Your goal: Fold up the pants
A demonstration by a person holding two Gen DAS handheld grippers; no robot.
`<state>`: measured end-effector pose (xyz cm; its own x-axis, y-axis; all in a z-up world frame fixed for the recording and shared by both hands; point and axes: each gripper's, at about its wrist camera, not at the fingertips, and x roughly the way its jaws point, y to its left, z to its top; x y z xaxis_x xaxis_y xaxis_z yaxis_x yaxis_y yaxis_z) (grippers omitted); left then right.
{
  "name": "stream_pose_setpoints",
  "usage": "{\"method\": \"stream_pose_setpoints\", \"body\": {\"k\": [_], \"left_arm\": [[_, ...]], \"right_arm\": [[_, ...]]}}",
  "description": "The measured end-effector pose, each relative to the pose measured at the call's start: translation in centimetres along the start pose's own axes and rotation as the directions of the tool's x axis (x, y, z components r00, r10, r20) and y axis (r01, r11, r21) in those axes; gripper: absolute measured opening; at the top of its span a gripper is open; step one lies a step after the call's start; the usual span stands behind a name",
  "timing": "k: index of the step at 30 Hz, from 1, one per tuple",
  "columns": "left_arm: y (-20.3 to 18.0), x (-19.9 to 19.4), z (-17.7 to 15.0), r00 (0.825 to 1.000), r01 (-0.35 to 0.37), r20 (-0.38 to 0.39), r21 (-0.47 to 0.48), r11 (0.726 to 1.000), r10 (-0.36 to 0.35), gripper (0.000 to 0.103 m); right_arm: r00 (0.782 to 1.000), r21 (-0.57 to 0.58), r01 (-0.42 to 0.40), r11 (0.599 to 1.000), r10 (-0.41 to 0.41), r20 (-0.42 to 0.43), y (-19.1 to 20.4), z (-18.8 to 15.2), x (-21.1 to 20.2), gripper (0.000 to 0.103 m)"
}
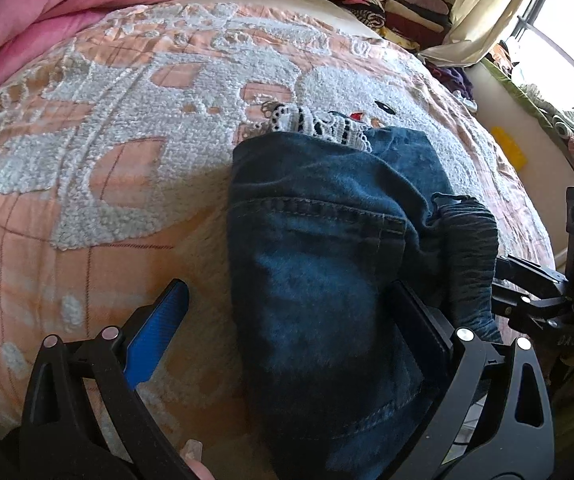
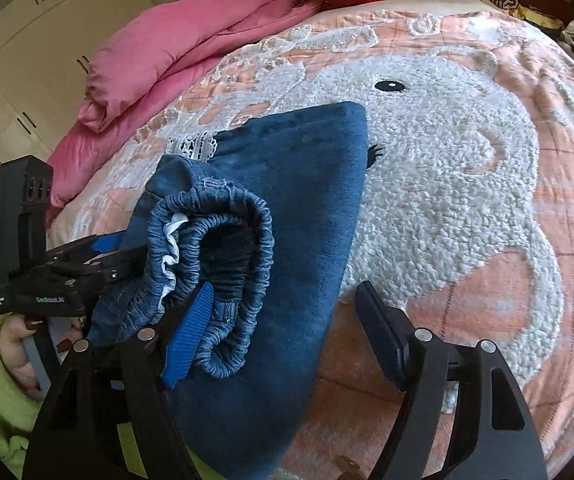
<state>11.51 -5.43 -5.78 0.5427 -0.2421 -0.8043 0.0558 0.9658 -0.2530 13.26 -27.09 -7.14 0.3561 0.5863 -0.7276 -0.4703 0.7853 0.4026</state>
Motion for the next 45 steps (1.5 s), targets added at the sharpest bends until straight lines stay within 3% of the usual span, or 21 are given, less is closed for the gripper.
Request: {"method": "stream_pose_setpoints", "body": {"k": [2, 3, 8, 9, 11, 20, 32, 45], "left_arm": [[-0.3, 0.2, 0.1, 1.0, 0.005, -0.001, 0.009, 1.0, -0.005, 0.086], [-0.4, 0.2, 0.1, 1.0, 0.009, -0.002, 0.014, 1.0, -0.009, 0.083], [-1.6, -0.4, 0.2, 1.0, 0.008, 0.01, 0.051, 0.999, -0.009, 0.045], [-1.9, -0.7, 0.3, 1.0, -0.002, 0.016, 0.064, 0.998, 0.001, 0.041], [-2.2, -1.1, 0.7, 1.0, -0.006, 0.022, 0.073, 0.997, 0.005, 0.034], [-3.0, -2.4, 4.1, 0.997, 0.009, 0.074, 0.091, 0.996, -0.016, 0.034], [-2.4, -1.6, 8.9, 0.994, -0.018, 0.112, 0.083, 0.996, 0.009, 0.034], [-1.8, 0.0, 9.6, 0.994, -0.05, 0.106, 0.085, 0.995, 0.041, 0.034]], "right_arm": [[1.0, -0.008, -0.009, 1.0, 0.009, 0.003, 0.1, 0.0, 0.1, 0.071], [1.0, -0.011, -0.017, 1.0, 0.017, 0.003, 0.2, 0.0, 0.2, 0.064], [0.998, -0.036, -0.063, 0.997, 0.063, 0.026, 0.8, 0.1, 0.0, 0.033], [0.997, -0.051, -0.063, 0.997, 0.065, 0.034, 1.1, 0.2, -0.2, 0.028], [0.996, -0.09, -0.067, 0.994, 0.072, 0.059, 2.0, 0.6, -0.9, 0.027], [0.991, -0.172, -0.062, 0.983, 0.081, 0.109, 3.6, 3.6, -1.8, 0.027], [0.987, -0.19, -0.025, 0.982, 0.055, 0.152, 2.7, 8.5, -0.6, 0.027], [0.99, -0.188, 0.025, 0.982, 0.002, 0.14, 2.4, 9.5, 1.1, 0.027]]}}
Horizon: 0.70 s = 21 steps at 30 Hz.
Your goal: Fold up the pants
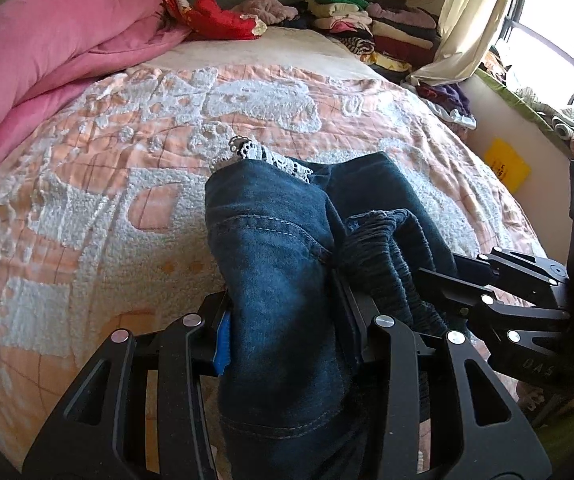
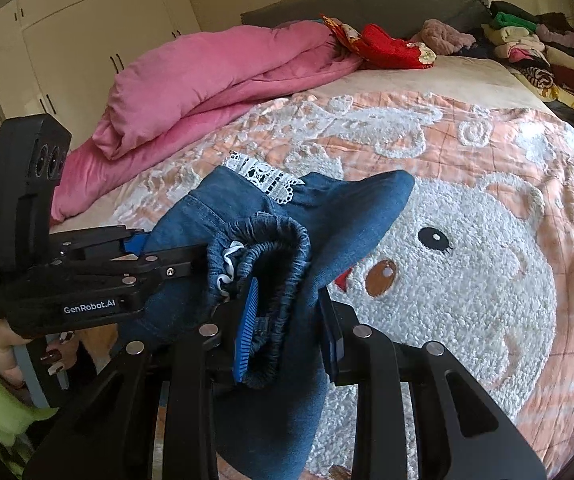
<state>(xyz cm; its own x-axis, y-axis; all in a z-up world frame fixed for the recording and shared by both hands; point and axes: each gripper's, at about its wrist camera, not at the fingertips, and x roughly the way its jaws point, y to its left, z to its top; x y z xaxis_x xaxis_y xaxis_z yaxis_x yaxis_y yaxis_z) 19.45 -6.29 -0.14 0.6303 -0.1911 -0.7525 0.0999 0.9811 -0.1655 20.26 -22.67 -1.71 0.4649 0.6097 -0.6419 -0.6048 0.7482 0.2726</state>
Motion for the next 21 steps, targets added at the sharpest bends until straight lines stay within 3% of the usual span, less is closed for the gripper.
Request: {"method": "stream_pose_setpoints", "body": {"k": [9, 14, 21], "left_arm": [[0.5, 0.8, -0.5, 0.999, -0.032, -0.014, 0.0, 0.999, 0.032, 0.038], [1.0, 1.5, -1.0, 0.998, -0.052, -0.035, -0.006, 0.999, 0.052, 0.048], [1.0, 2.1, -1.4, 0.997, -0.061, -0.048, -0.005, 0.998, 0.061, 0.052]], "right_arm": [[0.998, 0.046, 0.059, 0.997, -0.057, -0.037, -1.5, -1.4, 0.6, 0.032], [0.995, 0.069, 0.088, 0.994, -0.084, -0.052, -2.3, -2.1, 0.7, 0.043], [0.99, 0.09, 0.126, 0.988, -0.119, -0.077, -3.0, -2.6, 1.0, 0.057]]}}
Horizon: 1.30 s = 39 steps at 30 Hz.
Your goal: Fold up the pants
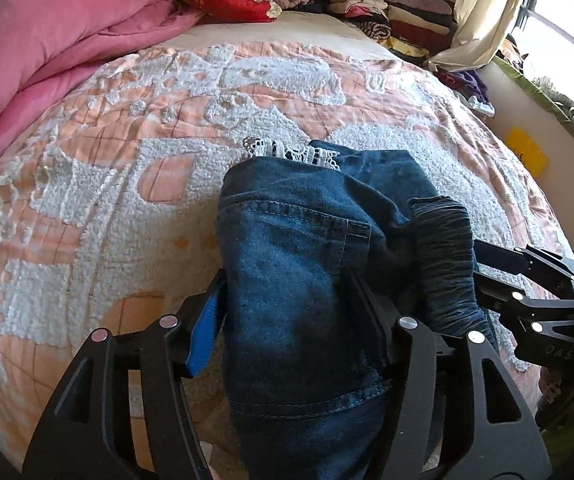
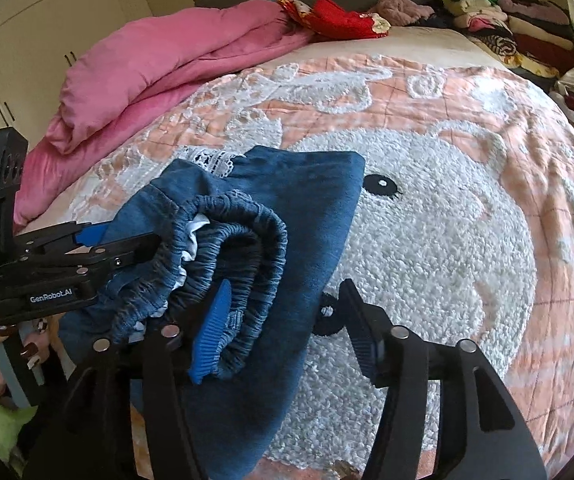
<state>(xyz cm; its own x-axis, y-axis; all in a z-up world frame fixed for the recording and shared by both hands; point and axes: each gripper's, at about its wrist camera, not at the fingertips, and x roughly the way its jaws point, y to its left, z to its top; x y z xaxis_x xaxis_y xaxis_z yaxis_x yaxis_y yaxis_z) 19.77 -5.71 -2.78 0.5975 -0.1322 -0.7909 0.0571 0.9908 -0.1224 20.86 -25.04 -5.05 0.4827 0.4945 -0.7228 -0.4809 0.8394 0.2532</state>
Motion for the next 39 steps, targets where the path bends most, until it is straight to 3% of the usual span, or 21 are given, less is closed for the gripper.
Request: {"method": "stream_pose_setpoints", "body": {"k": [10, 20, 22, 39], "left_arm": [[0.06, 0.0, -0.01, 1.0, -0.003, 0.0, -0.001, 1.0, 0.003, 0.056], [0.09, -0.02, -0.07, 1.0, -0.003, 0.0, -0.003, 1.0, 0.003, 0.062], [0.08, -0.01, -0.08, 1.0, -0.005, -0.001, -0.002, 1.0, 0.005, 0.064], [0.58, -0.54, -0.25, 1.0, -0.013, -0.004, -0.018, 1.0, 0.013, 0.077]], "right_arm": [[1.0, 0.015, 0.021, 1.0, -0.021, -0.003, -0.36, -0.09, 0.09, 0.068], [1.0, 0.019, 0.026, 0.999, -0.026, -0.006, -0.37, -0.06, 0.12, 0.069], [1.0, 0.019, 0.031, 0.999, -0.031, -0.004, -0.38, -0.07, 0.11, 0.076], [0.997, 0.003, 0.077, 0.997, -0.077, 0.005, 0.05, 0.02, -0.29, 0.078]]}}
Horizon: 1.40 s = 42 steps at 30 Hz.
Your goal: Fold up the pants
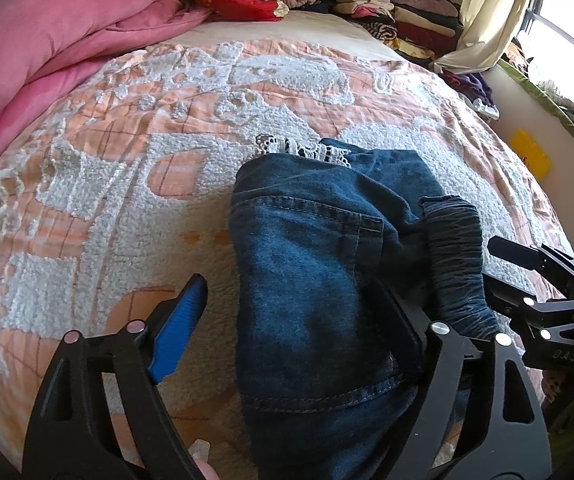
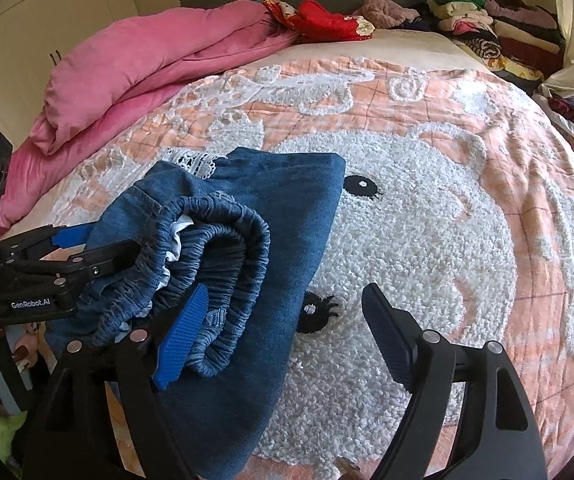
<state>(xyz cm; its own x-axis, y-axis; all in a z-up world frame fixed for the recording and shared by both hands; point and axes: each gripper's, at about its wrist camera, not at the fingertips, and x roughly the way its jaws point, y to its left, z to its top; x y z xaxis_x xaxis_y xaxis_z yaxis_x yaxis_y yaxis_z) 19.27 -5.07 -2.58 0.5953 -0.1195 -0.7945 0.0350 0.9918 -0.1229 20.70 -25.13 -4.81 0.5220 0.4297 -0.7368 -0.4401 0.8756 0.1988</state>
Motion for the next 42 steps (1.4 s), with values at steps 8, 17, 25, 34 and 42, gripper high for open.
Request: {"method": "stream_pose_setpoints", "body": {"k": [8, 17, 25, 34, 42], "left_arm": [[0.2, -0.6, 0.0, 1.0, -0.005, 0.006, -0.008, 1.0, 0.005, 0.082], [0.4, -1.2, 0.1, 1.0, -0.005, 0.011, -0.014, 1.0, 0.005, 0.086], [0.4, -1.8, 0.0, 1.0, -0.012, 0.013, -0.019, 1.0, 0.012, 0.093], [0.4, -3.1, 0.0, 0.999, -0.008, 0.034, -0.022, 1.0, 0.009, 0.093], [0.2, -5.0, -0.2, 0.998, -0.007, 0.068, -0.021, 1.0, 0.008, 0.093]], "right_arm": [[1.0, 0.002, 0.027, 1.0, -0.027, 0.008, 0.2, 0.2, -0.7, 0.078], [0.997, 0.022, 0.06, 0.998, -0.06, 0.038, -0.2, 0.5, -2.1, 0.098], [0.995, 0.022, 0.09, 0.996, -0.091, 0.051, -0.3, 0.7, -2.9, 0.098], [0.991, 0.03, 0.104, 0.994, -0.106, 0.077, -0.2, 0.8, -4.2, 0.098], [0.986, 0.018, 0.102, 0.995, -0.104, 0.129, 0.7, 0.8, -6.4, 0.098]]}}
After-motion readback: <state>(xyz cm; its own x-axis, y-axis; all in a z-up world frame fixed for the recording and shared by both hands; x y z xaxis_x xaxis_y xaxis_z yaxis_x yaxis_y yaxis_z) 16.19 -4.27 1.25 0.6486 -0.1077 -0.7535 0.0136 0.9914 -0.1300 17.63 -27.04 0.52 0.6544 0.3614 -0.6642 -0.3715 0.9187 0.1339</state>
